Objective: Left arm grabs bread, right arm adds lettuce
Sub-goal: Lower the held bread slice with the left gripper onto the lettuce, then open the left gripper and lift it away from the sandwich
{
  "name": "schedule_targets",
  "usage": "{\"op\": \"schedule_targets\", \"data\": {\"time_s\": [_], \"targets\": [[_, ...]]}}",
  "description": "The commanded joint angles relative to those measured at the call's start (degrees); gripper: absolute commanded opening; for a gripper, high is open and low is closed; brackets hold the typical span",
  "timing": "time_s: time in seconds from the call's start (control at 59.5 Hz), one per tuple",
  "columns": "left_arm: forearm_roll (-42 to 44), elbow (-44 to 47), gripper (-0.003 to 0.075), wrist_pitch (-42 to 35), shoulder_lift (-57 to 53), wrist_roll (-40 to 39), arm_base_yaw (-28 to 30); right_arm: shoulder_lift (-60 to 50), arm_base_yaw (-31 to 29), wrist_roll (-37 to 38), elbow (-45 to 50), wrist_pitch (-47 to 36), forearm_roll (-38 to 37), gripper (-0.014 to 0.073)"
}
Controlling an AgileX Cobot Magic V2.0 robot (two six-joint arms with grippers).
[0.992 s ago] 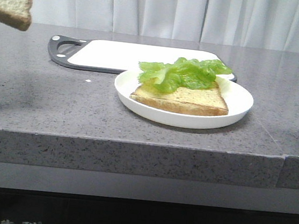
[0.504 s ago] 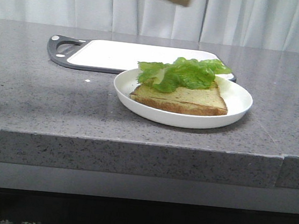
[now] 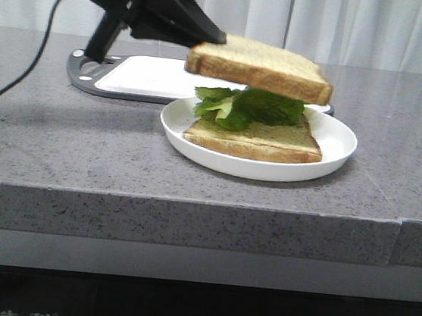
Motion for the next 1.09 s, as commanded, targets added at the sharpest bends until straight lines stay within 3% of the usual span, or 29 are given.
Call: {"op": "schedule_targets", "data": {"time_s": [0.0,0.235,0.504,0.689,0.841,0.908,1.009,1.076], "targets": [[-4.56,-1.97,-0.002,1.34,-1.81,1.03,-0.89,0.08,-0.27,-0.41,-1.46,-3.65,0.01,-0.0057],[-3.63,-1.97,-0.0013,0.12,-1.5,2.05,-0.89,0.08,-0.27,-0.41,-1.46,-3.97,-0.06,-0.0057],[-3.09,-1.97,0.0202,2.16,-1.5,2.09,-0.77,0.08,-0.27,-0.41,-1.46,-3.97,-0.06,-0.0057],[-2.79,-1.97,0.0232,5.12,-3.3,2.09,0.68,0.08,-0.27,-0.41,-1.46,-4.33,-0.06,-0.0057],[-1.46,-1.97,0.0206,6.57,-7.74,2.18,2.79,0.08,-0.27,-0.41,-1.46,-4.89,-0.06,-0.0057],[-0.07,-1.97,0.0143,6.57,-10.07,2.18,3.62,0.08,-0.27,-0.41,-1.46,-5.03,-0.06,-0.0057],[2.48,-1.97,-0.0024,5.99,-13.63,2.18,4.73,0.08,-0.27,-0.41,-1.46,-5.28,-0.06,-0.0059],[4.68,-1.87,-0.0021,4.68,-15.86,2.18,5.09,0.08,-0.27,-0.35,-1.46,-5.74,-0.06,-0.0061]]}}
